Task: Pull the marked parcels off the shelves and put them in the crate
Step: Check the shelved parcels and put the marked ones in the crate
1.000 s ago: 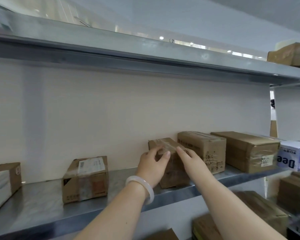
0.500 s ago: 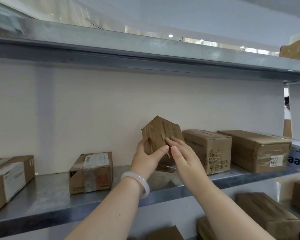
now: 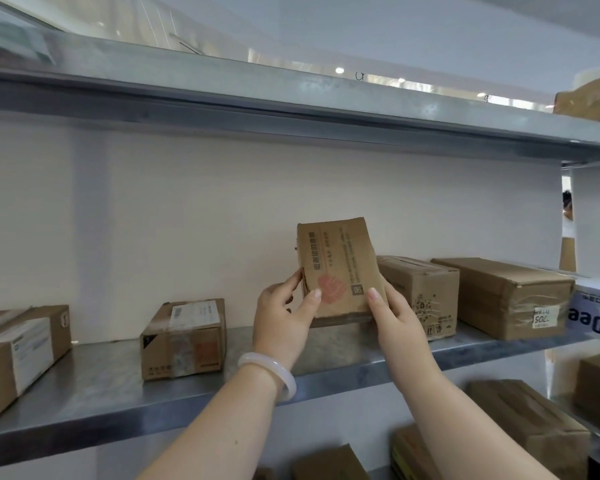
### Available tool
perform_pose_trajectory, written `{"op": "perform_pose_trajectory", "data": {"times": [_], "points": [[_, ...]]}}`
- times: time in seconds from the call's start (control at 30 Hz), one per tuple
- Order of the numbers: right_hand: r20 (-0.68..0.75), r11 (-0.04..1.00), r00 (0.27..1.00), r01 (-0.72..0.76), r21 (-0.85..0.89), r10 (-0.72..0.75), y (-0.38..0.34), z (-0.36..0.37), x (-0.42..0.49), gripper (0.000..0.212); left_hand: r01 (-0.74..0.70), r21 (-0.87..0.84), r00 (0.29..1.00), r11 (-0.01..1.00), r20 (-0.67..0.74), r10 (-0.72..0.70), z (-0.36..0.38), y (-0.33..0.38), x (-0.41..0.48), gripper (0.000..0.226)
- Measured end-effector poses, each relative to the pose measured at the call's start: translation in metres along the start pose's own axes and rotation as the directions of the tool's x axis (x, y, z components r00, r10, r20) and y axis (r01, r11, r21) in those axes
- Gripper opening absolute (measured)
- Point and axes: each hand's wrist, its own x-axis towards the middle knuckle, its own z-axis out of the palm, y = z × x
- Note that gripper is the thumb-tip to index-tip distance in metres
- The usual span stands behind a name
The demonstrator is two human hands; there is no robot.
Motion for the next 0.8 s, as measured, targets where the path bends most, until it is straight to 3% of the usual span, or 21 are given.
{"op": "perform_pose_trajectory", "data": {"times": [0.2, 0.3, 0.47, 0.6, 0.7, 0.8], "points": [[-0.02, 0.963, 0.985, 0.163, -0.216, -0.171, 0.002, 0.004, -0.009, 0.036, 0.094, -0.089, 0.995, 0.992, 0.047, -0.09, 0.002, 0.01, -0.005, 0.062], [-0.019, 0.923, 0.971, 0.222, -0.314, -0.24, 0.002, 0.009, -0.014, 0.037, 0.15, -0.171, 0.985, 0.974, 0.11, -0.132, 0.004, 0.019, -0.006, 0.057], [0.012, 0.865, 0.948, 0.295, -0.405, -0.318, -0.008, 0.007, -0.017, 0.035, 0.159, -0.269, 0.986, 0.95, 0.099, -0.137, 0.009, 0.017, -0.003, 0.059], [-0.057, 0.944, 0.974, 0.195, -0.266, -0.218, -0.015, -0.006, -0.015, 0.047, 0.184, -0.409, 0.977, 0.894, 0.178, -0.12, 0.013, 0.012, -0.008, 0.08], [-0.033, 0.998, 0.997, 0.067, 0.006, -0.067, -0.021, -0.015, -0.023, 0.05, 0.169, -0.449, 0.975, 0.878, 0.205, -0.082, 0.021, 0.012, -0.015, 0.059], [-0.087, 0.994, 0.993, 0.082, 0.076, -0.075, -0.027, -0.028, -0.041, 0.051, 0.12, -0.46, 0.975, 0.88, 0.219, -0.018, 0.03, 0.021, -0.023, 0.04]]}}
